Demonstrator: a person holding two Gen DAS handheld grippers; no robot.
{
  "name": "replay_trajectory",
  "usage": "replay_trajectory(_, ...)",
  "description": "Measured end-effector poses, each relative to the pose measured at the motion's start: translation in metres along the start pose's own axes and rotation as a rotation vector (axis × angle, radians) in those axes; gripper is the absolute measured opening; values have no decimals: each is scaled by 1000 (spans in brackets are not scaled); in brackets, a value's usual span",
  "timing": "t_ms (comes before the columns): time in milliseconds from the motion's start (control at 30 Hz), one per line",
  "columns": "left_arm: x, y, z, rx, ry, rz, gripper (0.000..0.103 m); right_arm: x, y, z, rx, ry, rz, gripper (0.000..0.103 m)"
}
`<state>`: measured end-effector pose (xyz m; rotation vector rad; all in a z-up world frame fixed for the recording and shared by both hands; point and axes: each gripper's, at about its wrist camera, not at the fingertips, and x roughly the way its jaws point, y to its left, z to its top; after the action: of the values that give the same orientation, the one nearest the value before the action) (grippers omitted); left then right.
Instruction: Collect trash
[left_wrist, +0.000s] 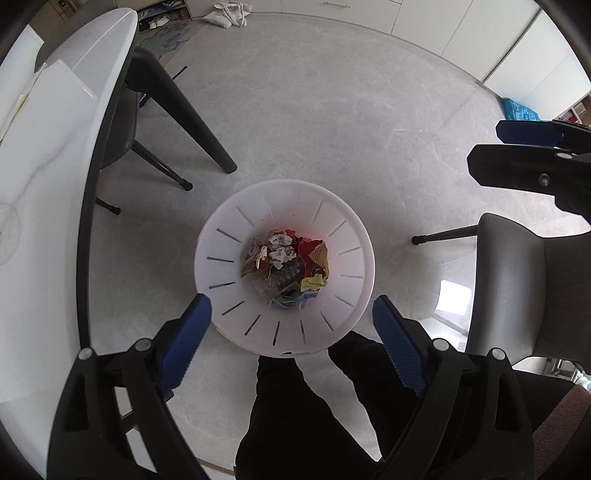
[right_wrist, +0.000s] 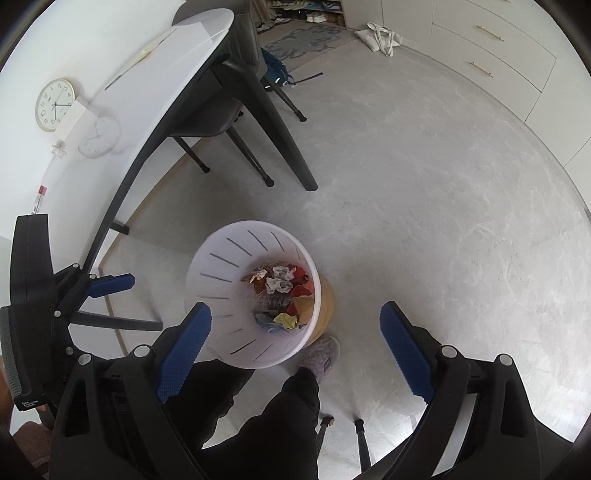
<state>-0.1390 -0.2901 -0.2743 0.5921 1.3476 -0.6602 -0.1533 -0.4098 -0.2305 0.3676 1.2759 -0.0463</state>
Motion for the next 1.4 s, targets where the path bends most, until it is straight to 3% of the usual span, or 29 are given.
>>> replay_trajectory(200,-15,3,1,-28,-30,11,86,2,-2,2,8,-5,4,92)
replay_trajectory(433,-70,44,-5,-242,-127,77,93,4,7,10,-13,-17,-2,97)
replay_trajectory(633,-100,72,-20,-354,-151,147,95,14,26,19,-65,16,23,100)
replay_trajectory(933,-117,92,-43,-516,-161,134,95,20,66,23,-201,50,59,100)
replay_trajectory(1400,-129,134,-56,-429,-185,77,95,23,117,19,-180,60,4,100)
